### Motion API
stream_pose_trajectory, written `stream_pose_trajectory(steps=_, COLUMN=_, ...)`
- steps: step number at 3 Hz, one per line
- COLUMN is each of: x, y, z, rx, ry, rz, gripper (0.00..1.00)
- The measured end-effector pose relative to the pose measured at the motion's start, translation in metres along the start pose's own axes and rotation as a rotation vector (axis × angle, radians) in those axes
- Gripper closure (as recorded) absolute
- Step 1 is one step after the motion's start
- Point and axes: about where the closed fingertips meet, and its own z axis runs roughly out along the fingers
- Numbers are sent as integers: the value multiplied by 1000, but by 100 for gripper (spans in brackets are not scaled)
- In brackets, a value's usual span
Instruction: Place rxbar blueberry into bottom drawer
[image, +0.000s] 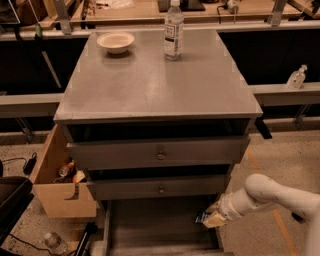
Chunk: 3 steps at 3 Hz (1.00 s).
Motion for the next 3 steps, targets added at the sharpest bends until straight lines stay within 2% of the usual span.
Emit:
stream_pose_trajectory(steps=1, x=-13, y=-32, z=75, rx=-63, ry=73, rz=-27, gripper=100)
stream_pose_trajectory(steps=2, x=-26, y=-45, z=117, rx=-93, ry=35, rz=-80, gripper=100)
stream_pose_trajectory(steps=3, x=-37, y=-34, z=121, rx=-96, ry=-89, rz=-157, gripper=100)
